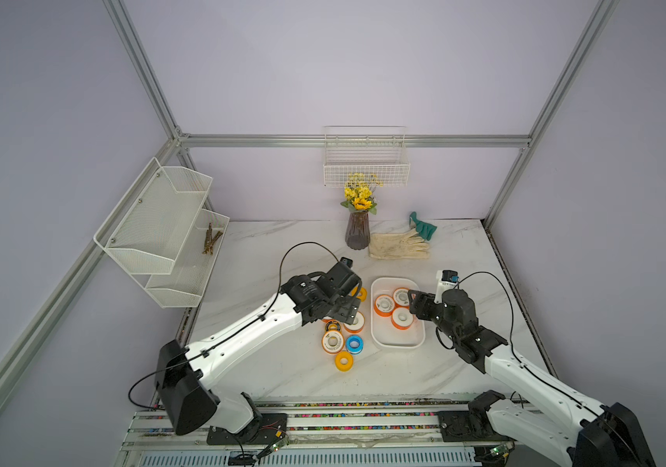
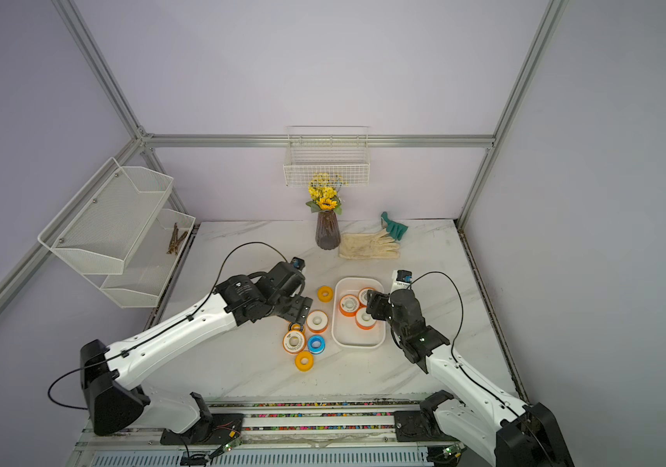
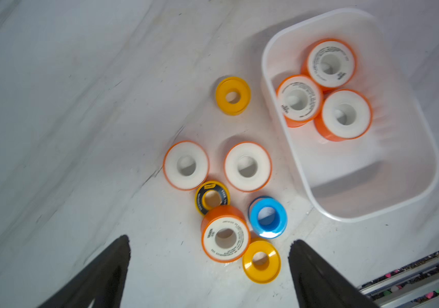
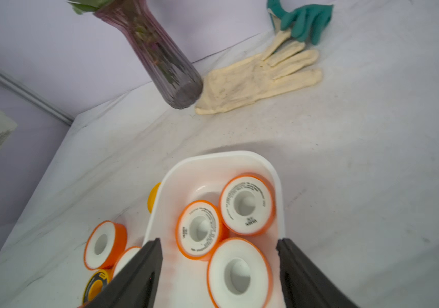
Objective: Put the sealing tape into the storage box
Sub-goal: Place the sealing tape in the storage box, then pick up the sealing tape at the center of the board.
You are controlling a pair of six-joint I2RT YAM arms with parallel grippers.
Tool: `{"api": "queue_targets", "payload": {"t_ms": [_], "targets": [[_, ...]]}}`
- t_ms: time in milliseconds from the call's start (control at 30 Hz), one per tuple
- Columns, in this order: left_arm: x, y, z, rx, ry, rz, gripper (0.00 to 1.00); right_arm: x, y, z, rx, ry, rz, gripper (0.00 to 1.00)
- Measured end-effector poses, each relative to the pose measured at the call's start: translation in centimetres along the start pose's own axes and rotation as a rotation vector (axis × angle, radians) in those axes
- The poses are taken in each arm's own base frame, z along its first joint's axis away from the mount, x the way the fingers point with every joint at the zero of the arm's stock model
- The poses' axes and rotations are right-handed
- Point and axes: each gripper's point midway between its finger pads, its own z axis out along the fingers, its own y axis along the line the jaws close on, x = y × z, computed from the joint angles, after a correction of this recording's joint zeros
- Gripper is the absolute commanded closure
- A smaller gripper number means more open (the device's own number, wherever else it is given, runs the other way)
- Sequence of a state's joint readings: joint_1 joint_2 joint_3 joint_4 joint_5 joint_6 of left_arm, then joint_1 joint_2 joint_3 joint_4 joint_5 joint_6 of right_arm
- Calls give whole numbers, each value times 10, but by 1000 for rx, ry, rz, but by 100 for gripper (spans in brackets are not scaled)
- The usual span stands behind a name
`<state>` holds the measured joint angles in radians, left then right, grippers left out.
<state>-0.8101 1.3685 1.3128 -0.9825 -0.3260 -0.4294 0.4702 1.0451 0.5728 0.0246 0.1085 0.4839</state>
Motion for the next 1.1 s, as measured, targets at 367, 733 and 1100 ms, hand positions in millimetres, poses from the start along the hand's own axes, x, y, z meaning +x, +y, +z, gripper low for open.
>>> {"api": "queue_targets", "payload": {"t_ms": [367, 733, 1100], "targets": [[43, 116, -54, -183, -172, -253, 0, 17, 132, 69, -207, 265, -175, 19], [63, 135, -46, -234, -181, -275, 0, 97, 192, 130, -187, 550, -325, 14], [59, 141, -45, -233, -196, -314, 0, 155, 191, 145, -142, 683, -440, 5]]}}
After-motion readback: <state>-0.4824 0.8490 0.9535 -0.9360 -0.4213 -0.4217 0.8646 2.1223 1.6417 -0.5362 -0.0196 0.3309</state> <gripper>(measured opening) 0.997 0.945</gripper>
